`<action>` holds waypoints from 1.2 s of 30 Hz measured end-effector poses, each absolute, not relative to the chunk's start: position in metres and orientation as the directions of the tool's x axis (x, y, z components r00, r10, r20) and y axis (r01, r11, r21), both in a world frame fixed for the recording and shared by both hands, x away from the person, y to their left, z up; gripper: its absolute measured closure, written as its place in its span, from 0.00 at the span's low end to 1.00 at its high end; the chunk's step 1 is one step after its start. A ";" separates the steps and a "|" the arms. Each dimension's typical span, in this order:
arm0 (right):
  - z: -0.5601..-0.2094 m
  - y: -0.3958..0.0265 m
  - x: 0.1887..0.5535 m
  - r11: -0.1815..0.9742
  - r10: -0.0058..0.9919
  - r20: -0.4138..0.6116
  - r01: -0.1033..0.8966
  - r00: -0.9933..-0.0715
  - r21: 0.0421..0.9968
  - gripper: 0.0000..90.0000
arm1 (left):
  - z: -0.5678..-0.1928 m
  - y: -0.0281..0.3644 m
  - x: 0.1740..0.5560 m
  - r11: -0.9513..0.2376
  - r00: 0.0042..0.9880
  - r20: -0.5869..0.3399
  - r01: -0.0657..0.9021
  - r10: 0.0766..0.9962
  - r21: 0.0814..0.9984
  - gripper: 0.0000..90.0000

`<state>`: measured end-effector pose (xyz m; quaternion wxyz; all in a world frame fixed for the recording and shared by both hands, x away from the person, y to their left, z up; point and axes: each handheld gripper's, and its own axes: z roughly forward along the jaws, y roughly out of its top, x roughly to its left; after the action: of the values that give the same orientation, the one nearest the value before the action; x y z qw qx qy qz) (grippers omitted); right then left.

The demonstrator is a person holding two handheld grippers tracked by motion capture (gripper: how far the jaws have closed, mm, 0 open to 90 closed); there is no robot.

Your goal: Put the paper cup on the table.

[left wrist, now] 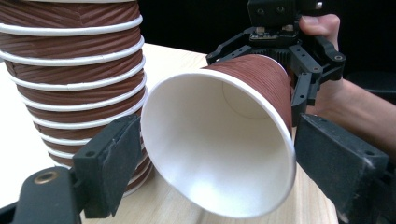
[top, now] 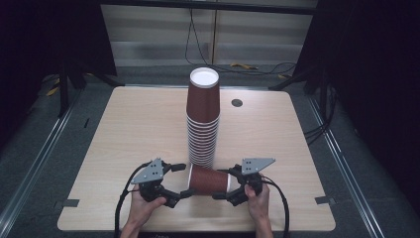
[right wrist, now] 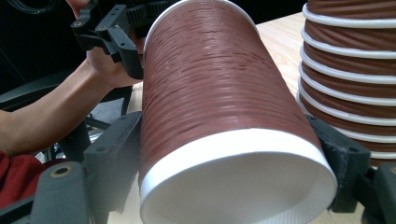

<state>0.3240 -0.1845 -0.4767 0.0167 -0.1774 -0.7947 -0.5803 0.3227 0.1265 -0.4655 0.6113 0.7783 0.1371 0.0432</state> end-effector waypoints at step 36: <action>-0.476 -0.180 0.317 0.240 0.191 0.195 0.238 -0.962 0.941 0.23 | -0.469 0.102 0.324 -0.276 0.976 -0.110 0.159 0.187 0.948 0.03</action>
<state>0.3170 -0.1804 -0.4759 0.0197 -0.1362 -0.7870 -0.6014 0.3238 0.1019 -0.4686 0.5920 0.7985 0.1084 0.0118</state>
